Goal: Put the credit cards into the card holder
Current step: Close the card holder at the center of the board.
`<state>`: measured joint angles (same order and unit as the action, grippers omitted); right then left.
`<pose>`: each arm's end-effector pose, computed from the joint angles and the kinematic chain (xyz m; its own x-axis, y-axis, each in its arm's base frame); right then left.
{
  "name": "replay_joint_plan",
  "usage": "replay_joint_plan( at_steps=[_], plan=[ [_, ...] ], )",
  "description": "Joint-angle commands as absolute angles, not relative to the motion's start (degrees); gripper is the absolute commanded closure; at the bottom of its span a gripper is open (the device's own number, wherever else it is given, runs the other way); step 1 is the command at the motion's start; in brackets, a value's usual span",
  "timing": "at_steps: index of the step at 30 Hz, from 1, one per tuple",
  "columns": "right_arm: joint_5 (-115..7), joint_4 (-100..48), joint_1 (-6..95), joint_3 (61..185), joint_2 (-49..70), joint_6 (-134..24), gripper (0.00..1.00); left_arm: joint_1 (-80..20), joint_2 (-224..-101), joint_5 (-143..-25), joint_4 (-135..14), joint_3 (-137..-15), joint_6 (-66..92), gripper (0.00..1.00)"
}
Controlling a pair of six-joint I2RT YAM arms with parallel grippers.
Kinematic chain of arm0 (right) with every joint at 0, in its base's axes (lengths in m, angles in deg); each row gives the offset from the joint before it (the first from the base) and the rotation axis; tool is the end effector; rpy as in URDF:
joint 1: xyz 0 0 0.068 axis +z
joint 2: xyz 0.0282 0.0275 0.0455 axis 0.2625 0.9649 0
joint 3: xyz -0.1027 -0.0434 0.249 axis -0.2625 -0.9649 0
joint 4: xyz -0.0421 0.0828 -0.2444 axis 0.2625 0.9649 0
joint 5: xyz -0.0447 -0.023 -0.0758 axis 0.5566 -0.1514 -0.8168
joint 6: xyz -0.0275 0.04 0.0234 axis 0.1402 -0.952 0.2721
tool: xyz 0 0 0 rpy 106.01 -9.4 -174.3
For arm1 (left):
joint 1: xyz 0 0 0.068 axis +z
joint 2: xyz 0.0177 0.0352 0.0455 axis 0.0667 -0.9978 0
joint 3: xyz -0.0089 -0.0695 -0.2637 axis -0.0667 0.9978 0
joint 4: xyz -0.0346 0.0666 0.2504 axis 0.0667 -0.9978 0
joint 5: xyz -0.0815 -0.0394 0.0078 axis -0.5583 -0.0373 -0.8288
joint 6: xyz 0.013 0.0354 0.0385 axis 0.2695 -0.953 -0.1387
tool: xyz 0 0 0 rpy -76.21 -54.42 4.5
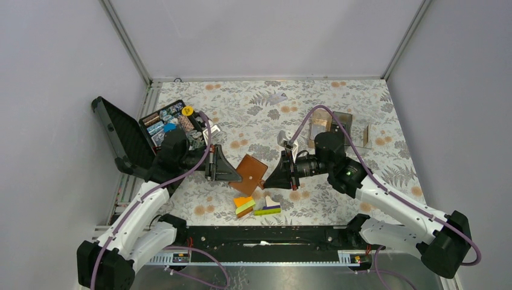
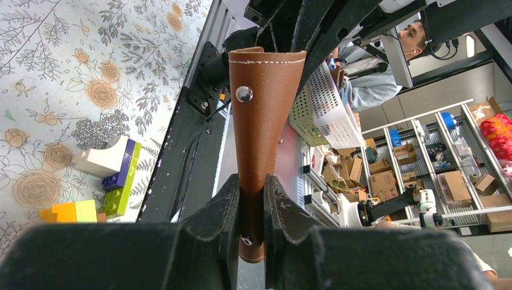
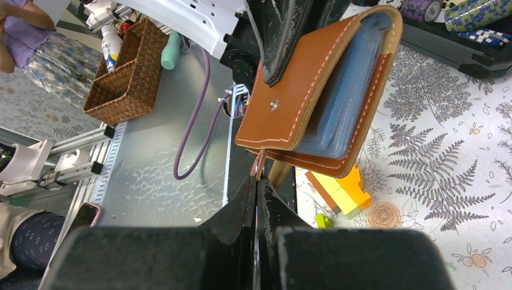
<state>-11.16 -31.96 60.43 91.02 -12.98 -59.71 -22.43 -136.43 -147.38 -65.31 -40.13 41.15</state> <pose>0.1398 0.1800 0.3203 -0.3010 -0.1257 -0.9453 -0.9475 -0.0732 0.3114 0.1619 -0.0901 0.2934 -0.8125 0.0629 -0.5796 0.5828 0.0590 -0.8105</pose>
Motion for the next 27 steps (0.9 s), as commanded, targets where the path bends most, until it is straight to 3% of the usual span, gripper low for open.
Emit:
replay_joint_plan(
  at_steps=[1, 15, 20, 27],
  plan=[
    [0.1, -26.0, 60.7, 91.8, -13.5, -59.8, 1.00, -18.9, -137.7, -143.2, -58.8, -41.0, 41.1, 1.00],
    [3.2, -23.8, 60.7, 92.0, -13.2, -56.4, 1.00, -17.1, -139.7, -144.9, -52.7, -39.4, 46.5, 1.00],
    [-4.6, -25.9, 60.7, 92.4, -12.8, -59.5, 1.00, -18.1, -137.8, -132.8, -80.2, -46.9, 24.9, 1.00],
    [-10.1, -30.0, 61.9, 93.7, -8.0, -63.3, 1.00, -18.7, -134.6, -126.3, -83.3, -46.8, 21.7, 1.00]
  ],
)
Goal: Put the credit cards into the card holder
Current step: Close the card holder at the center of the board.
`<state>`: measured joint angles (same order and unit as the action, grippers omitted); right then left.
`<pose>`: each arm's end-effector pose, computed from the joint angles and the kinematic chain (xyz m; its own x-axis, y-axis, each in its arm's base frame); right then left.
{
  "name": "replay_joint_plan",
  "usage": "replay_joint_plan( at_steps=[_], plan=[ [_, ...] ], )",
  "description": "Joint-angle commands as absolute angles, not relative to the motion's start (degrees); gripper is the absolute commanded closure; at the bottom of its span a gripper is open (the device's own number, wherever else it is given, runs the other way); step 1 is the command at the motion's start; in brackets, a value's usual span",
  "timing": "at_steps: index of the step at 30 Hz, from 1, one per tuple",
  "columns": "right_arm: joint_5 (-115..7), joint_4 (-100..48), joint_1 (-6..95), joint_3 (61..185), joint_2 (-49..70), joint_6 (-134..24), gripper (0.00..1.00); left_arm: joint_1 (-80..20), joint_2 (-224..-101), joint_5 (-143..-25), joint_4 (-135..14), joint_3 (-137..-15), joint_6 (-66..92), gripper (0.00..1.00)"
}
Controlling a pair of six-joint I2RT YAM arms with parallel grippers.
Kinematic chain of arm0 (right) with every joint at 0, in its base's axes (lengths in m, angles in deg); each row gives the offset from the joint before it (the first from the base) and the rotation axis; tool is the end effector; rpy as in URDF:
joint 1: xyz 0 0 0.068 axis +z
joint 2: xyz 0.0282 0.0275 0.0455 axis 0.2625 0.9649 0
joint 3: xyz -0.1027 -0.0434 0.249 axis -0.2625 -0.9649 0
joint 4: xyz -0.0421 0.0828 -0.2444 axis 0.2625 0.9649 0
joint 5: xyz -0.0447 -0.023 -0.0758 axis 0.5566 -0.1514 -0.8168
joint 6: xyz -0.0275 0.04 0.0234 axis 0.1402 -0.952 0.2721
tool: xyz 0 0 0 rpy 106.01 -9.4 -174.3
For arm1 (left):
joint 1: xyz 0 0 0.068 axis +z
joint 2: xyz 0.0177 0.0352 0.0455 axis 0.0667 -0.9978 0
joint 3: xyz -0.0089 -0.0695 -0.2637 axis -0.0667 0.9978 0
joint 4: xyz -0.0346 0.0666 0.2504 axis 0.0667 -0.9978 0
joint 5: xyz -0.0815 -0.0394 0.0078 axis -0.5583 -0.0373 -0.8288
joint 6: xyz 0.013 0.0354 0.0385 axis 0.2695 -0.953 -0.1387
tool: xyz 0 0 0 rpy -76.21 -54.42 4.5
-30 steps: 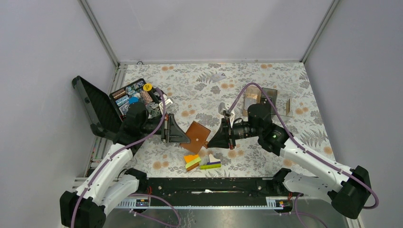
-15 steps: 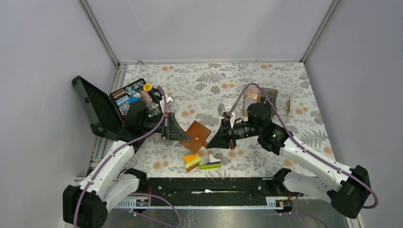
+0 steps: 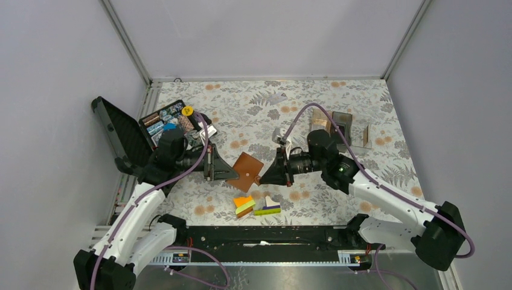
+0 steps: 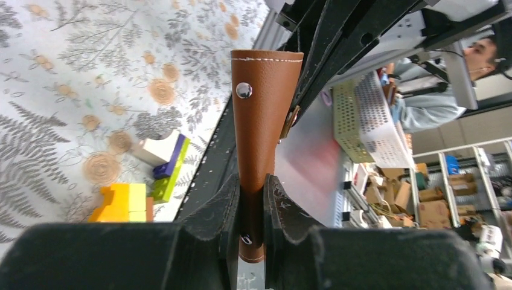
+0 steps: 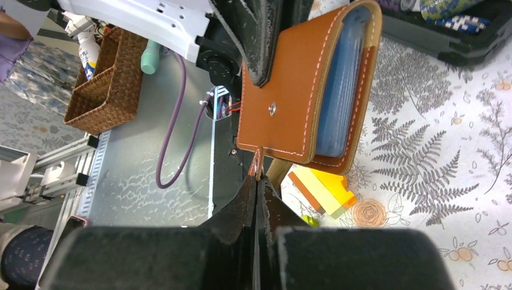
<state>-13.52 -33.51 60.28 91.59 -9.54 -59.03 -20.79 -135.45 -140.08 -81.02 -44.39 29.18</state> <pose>0.1508 0.1888 0.3134 -0.3061 -0.1319 -0.9428 -0.9497 -0.0271 0.3121 0.1587 -0.0819 0.2971 -0.7900 0.0321 -0.6122 0.6036 0.2159 -0.7675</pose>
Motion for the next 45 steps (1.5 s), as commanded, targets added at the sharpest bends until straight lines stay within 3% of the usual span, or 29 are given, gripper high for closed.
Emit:
replay_joint_plan(
  at_steps=[1, 19, 45],
  plan=[
    [-10.5, -30.0, 62.3, 94.0, -7.1, -63.2, 1.00, -18.9, -134.6, -125.9, -83.3, -46.8, 21.6, 1.00],
    [-13.4, -30.4, 65.2, 100.3, 2.5, -63.8, 1.00, -23.1, -134.3, -125.2, -85.3, -47.3, 19.3, 1.00],
    [-25.5, -29.5, 65.1, 100.9, 1.6, -62.7, 1.00, -26.6, -134.6, -130.7, -85.3, -47.0, 17.8, 1.00]
  ],
)
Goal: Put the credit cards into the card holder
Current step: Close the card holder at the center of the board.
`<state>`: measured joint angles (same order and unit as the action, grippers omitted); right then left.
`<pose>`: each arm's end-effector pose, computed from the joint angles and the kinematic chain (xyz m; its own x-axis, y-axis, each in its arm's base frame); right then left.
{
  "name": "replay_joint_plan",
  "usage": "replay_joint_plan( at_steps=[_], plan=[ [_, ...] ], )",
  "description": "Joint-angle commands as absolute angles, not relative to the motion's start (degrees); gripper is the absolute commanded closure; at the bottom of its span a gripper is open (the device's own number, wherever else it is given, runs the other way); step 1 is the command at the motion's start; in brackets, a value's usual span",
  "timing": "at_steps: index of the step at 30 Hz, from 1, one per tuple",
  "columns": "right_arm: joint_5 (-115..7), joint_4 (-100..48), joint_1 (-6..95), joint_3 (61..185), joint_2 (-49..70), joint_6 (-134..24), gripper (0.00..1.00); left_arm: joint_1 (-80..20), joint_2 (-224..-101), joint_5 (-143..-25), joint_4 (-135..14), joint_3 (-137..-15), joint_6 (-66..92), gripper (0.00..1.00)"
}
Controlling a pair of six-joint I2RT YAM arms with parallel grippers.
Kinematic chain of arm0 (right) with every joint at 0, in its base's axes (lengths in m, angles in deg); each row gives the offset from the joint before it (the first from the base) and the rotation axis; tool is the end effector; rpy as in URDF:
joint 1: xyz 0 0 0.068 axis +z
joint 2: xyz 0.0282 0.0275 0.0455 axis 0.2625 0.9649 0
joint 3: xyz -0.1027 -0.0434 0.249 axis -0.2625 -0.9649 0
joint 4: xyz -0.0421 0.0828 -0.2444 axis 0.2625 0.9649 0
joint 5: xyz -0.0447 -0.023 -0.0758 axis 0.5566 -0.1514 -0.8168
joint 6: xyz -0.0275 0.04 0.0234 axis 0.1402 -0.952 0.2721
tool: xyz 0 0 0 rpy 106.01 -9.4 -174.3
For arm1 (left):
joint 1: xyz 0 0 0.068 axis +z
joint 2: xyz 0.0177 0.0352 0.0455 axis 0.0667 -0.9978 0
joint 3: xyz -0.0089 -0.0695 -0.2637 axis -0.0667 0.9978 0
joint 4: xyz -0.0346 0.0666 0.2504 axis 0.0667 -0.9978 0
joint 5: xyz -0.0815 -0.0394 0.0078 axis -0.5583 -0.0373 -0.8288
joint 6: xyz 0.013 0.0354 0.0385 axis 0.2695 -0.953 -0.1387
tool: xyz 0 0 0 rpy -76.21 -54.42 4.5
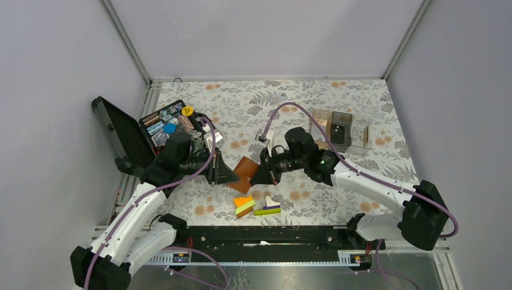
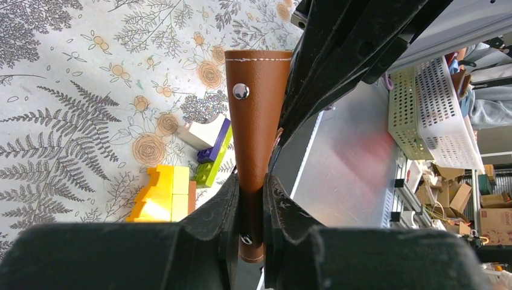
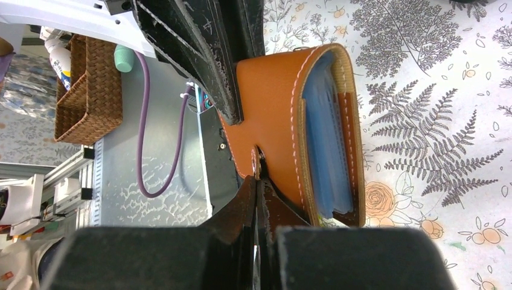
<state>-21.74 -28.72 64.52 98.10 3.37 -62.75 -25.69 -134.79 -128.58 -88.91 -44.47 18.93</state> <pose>0.1718 0.2349 0.2885 -0.4717 -0.2561 -0.8438 -0.8814 0.1108 0.4591 0.1497 -0.0906 0.2853 -0.7371 0.1024 -0.6680 0.6539 0.3577 -0.6667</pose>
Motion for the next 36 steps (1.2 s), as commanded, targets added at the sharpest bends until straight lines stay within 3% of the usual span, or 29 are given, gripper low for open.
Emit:
replay_joint_plan(
  at_steps=[1, 6, 11, 13, 15, 20, 25, 31, 36],
  plan=[
    [-26.3, -29.4, 65.1, 101.0, 1.6, -62.7, 1.00, -26.9, -134.7, -131.0, -85.4, -47.0, 17.7, 1.00],
    [-32.0, -28.2, 65.0, 101.6, 1.3, -63.0, 0.97, -28.3, -134.3, -127.3, -85.4, -47.4, 18.9, 1.00],
    [-42.1, -27.1, 65.0, 100.3, -3.5, -65.3, 0.51, -31.3, -130.4, -102.3, -83.2, -45.6, 28.6, 1.00],
    [-47.7, -27.1, 65.0, 98.9, -5.7, -68.6, 0.40, -32.3, -127.7, -95.2, -79.6, -42.8, 34.2, 1.00],
    [-54.6, -27.2, 65.1, 96.7, -7.2, -75.9, 0.36, -34.2, -125.4, -86.4, -76.8, -39.9, 39.6, 1.00],
    [-58.1, -31.4, 66.4, 93.2, -5.5, -89.5, 0.39, -40.8, -121.9, -70.2, -75.9, -36.5, 45.1, 1.00],
    [-65.5, -30.9, 71.1, 97.0, 0.1, -92.6, 0.42, -46.9, -122.9, -60.9, -75.8, -36.5, 47.4, 1.00],
    [-69.0, -32.6, 72.2, 99.0, 4.2, -94.5, 0.50, -50.8, -125.0, -57.8, -74.5, -36.7, 47.5, 1.00],
    [-69.5, -32.2, 72.4, 102.1, 7.0, -93.5, 0.51, -52.2, -126.2, -57.3, -73.9, -36.6, 47.6, 1.00]
  ],
)
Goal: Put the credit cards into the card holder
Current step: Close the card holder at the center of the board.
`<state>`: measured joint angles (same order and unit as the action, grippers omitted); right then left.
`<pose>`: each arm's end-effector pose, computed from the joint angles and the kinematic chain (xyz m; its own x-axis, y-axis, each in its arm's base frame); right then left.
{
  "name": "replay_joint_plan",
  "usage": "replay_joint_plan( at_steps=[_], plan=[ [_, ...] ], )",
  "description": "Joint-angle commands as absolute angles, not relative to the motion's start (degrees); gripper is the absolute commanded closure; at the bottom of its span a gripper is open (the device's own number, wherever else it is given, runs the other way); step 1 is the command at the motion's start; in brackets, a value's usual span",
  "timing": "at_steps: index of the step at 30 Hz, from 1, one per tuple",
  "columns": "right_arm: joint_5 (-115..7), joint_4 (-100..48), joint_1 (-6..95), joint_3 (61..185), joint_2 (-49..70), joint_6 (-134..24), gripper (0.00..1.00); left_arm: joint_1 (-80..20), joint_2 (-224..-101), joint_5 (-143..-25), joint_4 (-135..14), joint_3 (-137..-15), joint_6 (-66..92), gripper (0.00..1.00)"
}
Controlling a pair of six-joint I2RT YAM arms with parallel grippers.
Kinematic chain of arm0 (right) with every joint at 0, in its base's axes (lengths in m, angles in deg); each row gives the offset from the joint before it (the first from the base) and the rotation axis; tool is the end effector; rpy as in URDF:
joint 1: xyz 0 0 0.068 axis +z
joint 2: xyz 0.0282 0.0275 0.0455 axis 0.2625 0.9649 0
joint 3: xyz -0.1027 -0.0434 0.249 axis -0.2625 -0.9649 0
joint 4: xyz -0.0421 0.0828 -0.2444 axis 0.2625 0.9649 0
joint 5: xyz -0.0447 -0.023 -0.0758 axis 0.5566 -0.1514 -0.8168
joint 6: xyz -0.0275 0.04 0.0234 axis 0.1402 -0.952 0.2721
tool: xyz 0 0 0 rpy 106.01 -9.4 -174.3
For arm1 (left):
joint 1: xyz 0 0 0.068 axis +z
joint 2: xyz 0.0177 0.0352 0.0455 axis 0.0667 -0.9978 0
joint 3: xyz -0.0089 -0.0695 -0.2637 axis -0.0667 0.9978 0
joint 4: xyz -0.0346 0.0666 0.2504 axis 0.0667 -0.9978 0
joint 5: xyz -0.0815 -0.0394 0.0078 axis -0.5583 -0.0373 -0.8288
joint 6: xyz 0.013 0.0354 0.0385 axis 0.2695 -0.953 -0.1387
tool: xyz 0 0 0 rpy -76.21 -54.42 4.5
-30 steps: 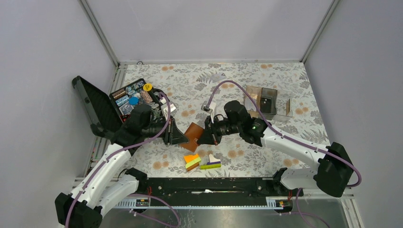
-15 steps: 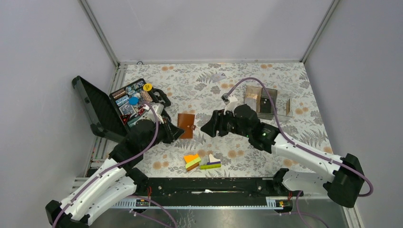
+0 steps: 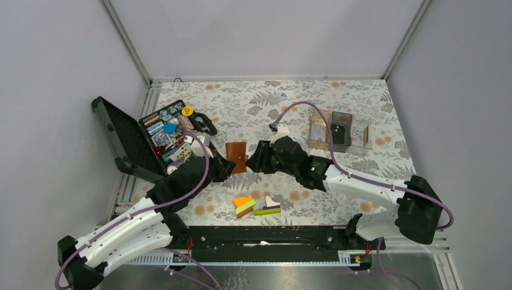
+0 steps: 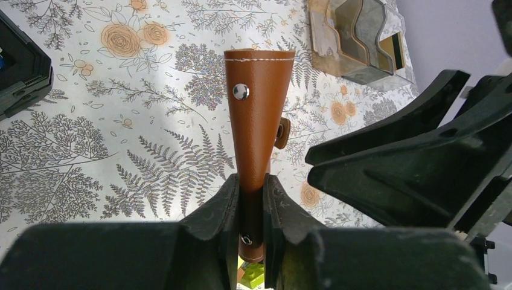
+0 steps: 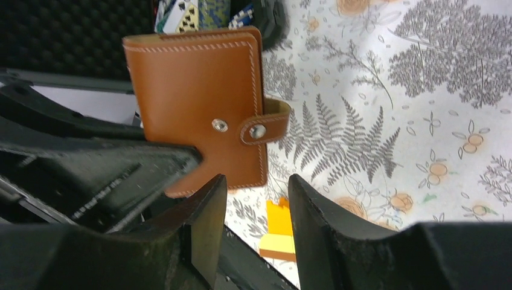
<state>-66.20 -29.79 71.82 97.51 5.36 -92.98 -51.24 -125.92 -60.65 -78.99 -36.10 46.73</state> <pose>0.1692 0.2519 0.2740 -0.7101 0.1963 -0.6762 -0.4147 0.6595 0.6270 0.1181 -0.1149 0.2680 -0.5749 -0.3861 -0.7214 0.2017 0.7876 -0.5822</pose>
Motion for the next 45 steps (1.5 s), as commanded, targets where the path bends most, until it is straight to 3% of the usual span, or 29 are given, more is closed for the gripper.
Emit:
replay_joint_plan(
  at_steps=[1, 10, 18, 22, 27, 33, 38, 45],
  plan=[
    [-69.7, -32.0, 72.4, 102.7, 7.6, -93.2, 0.51, -52.4, -126.3, -57.3, -73.6, -36.5, 47.7, 1.00],
    [-70.1, -30.2, 72.5, 106.8, 12.9, -91.8, 0.58, -53.2, -126.9, -57.2, -72.8, -36.5, 47.7, 1.00],
    [-73.1, -29.0, 72.5, 107.2, 13.4, -91.3, 0.73, -53.5, -127.0, -57.7, -72.6, -36.6, 47.6, 1.00],
    [-74.1, -27.5, 72.5, 107.8, 14.1, -91.0, 0.74, -53.6, -127.0, -57.6, -72.3, -36.7, 47.4, 1.00],
    [-76.1, -25.2, 72.5, 107.5, 14.0, -91.0, 0.63, -53.8, -126.9, -57.6, -72.4, -36.8, 47.4, 1.00],
    [-77.7, -26.1, 72.5, 105.6, 12.3, -92.1, 0.59, -53.8, -126.7, -57.6, -72.5, -36.7, 47.5, 1.00],
    [-79.0, -28.1, 72.5, 105.0, 12.1, -92.5, 0.62, -54.1, -126.8, -57.7, -72.4, -36.7, 47.6, 1.00],
    [-80.1, -28.0, 72.5, 104.0, 11.1, -92.7, 0.75, -54.2, -126.6, -57.5, -72.5, -36.6, 47.6, 1.00]
  ],
)
